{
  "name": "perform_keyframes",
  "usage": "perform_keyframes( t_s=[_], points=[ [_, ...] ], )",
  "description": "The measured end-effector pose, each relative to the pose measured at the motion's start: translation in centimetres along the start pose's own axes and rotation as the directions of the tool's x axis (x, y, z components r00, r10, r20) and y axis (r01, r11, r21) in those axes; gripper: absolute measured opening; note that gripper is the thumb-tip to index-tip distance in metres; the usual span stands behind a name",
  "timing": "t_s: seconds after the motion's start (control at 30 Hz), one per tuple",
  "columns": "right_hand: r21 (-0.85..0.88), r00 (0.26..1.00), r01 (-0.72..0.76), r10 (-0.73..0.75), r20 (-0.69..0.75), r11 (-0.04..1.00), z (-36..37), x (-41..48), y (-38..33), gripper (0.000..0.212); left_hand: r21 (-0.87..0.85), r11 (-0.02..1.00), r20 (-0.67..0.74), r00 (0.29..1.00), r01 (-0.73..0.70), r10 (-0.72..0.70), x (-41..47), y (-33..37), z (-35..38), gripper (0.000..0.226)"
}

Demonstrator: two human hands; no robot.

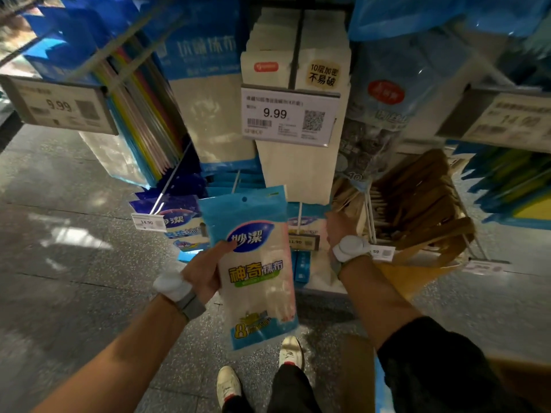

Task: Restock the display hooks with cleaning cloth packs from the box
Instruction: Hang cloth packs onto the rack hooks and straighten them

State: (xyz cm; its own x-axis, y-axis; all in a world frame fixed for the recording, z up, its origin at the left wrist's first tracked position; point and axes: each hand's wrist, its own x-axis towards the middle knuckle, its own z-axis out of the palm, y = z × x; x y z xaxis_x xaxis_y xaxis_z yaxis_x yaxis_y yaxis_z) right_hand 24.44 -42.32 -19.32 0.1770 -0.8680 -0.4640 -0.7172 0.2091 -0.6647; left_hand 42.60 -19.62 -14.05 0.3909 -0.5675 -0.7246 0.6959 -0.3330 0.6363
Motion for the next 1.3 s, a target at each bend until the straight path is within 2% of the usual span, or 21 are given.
perform_keyframes(
  t_s=[0.07, 0.13, 0.2, 0.27, 0.3, 0.4, 0.47, 0.57, 0.73, 0.83, 0.9, 0.97, 1.07, 1.13, 1.2, 1.23, 1.27, 1.3],
  points=[
    [0.135, 0.997, 0.054, -0.047, -0.057, 0.989, -0.6, -3.6, -1.1, 0.033, 0.031, 0.999, 0.035, 0.999, 0.037, -0.038, -0.3, -0.5, 1.2, 0.024],
    [0.433, 0.998, 0.06, -0.044, -0.047, 0.899, -1.8, -7.6, -2.6, 0.037, 0.064, 0.996, 0.099, 0.992, 0.068, -0.075, -0.6, -1.2, 2.4, 0.015],
    [0.598, 0.995, 0.047, -0.093, 0.045, 0.8, -2.7, -10.1, -3.8, 0.034, 0.098, 0.993, 0.147, 0.986, 0.068, -0.082, -0.8, -1.7, 3.2, 0.015],
    [0.572, 0.977, 0.165, -0.211, 0.015, 0.804, -3.5, -11.9, -3.9, 0.025, 0.138, 0.987, 0.185, 0.977, 0.078, -0.103, -1.0, -2.4, 4.0, 0.017],
    [0.572, 0.976, 0.173, -0.218, 0.011, 0.802, -3.8, -12.3, -3.6, 0.023, 0.156, 0.984, 0.204, 0.972, 0.084, -0.115, -1.2, -2.7, 4.3, 0.017],
    [0.651, 0.982, 0.077, -0.169, 0.08, 0.755, -4.4, -12.6, -1.6, 0.013, 0.199, 0.975, 0.256, 0.955, 0.1, -0.15, -1.7, -3.8, 5.1, 0.022],
    [0.662, 0.982, -0.008, -0.12, 0.148, 0.75, -4.7, -13.1, -0.6, 0.016, 0.246, 0.968, 0.265, 0.958, 0.042, -0.108, -1.7, -4.1, 5.2, 0.031],
    [0.595, 0.979, -0.084, -0.044, 0.197, 0.799, -3.6, -13.5, 1.8, 0.015, 0.272, 0.962, 0.163, 0.986, -0.013, -0.033, -0.7, -4.2, 5.0, 0.023],
    [0.497, 0.969, -0.193, 0.084, 0.234, 0.846, -1.2, -12.1, 5.4, 0.017, 0.376, 0.917, -0.062, 0.991, 0.135, -0.121, 2.7, -6.3, 4.9, 0.012],
    [0.446, 0.96, -0.235, 0.133, 0.247, 0.864, 0.1, -9.5, 6.6, 0.015, 0.497, 0.837, -0.119, 0.973, 0.229, -0.196, 4.8, -7.5, 4.8, 0.031],
    [0.421, 0.956, -0.238, 0.135, 0.26, 0.875, 0.7, -7.9, 6.8, 0.017, 0.427, 0.865, -0.132, 0.965, 0.263, -0.228, 5.8, -7.5, 5.0, 0.035],
    [0.4, 0.955, -0.247, 0.152, 0.255, 0.882, 0.5, -6.9, 5.5, 0.017, 0.329, 0.915, -0.15, 0.969, 0.235, -0.195, 7.3, -7.2, 5.2, 0.04],
    [0.395, 0.976, -0.185, 0.122, 0.177, 0.9, 0.0, -5.9, 3.8, 0.024, 0.21, 0.961, -0.125, 0.98, 0.18, -0.156, 7.9, -5.5, 6.1, 0.023],
    [0.407, 0.982, -0.176, 0.134, 0.13, 0.896, 0.2, -4.8, 3.1, 0.029, 0.132, 0.983, -0.157, 0.982, 0.125, -0.104, 9.1, -4.4, 6.6, 0.024],
    [0.304, 0.987, -0.133, 0.099, 0.123, 0.943, 0.3, -3.7, 2.5, 0.034, 0.286, 0.955, -0.153, 0.988, 0.077, -0.034, 10.7, -3.7, 6.8, 0.042],
    [0.202, 0.984, -0.101, 0.068, 0.163, 0.974, 0.2, -3.5, 2.3, 0.034, 0.446, 0.892, -0.104, 0.994, 0.071, -0.027, 11.0, -3.4, 6.9, 0.048],
    [0.078, 0.978, -0.067, 0.051, 0.201, 0.995, 0.2, -3.4, 2.1, 0.034, 0.636, 0.771, -0.065, 0.998, 0.022, 0.025, 11.8, -3.5, 6.7, 0.052],
    [-0.005, 0.977, -0.026, 0.027, 0.211, 1.0, 0.1, -3.2, 1.9, 0.034, 0.747, 0.664, -0.044, 0.999, 0.024, 0.013, 12.0, -3.5, 6.8, 0.052]
  ],
)
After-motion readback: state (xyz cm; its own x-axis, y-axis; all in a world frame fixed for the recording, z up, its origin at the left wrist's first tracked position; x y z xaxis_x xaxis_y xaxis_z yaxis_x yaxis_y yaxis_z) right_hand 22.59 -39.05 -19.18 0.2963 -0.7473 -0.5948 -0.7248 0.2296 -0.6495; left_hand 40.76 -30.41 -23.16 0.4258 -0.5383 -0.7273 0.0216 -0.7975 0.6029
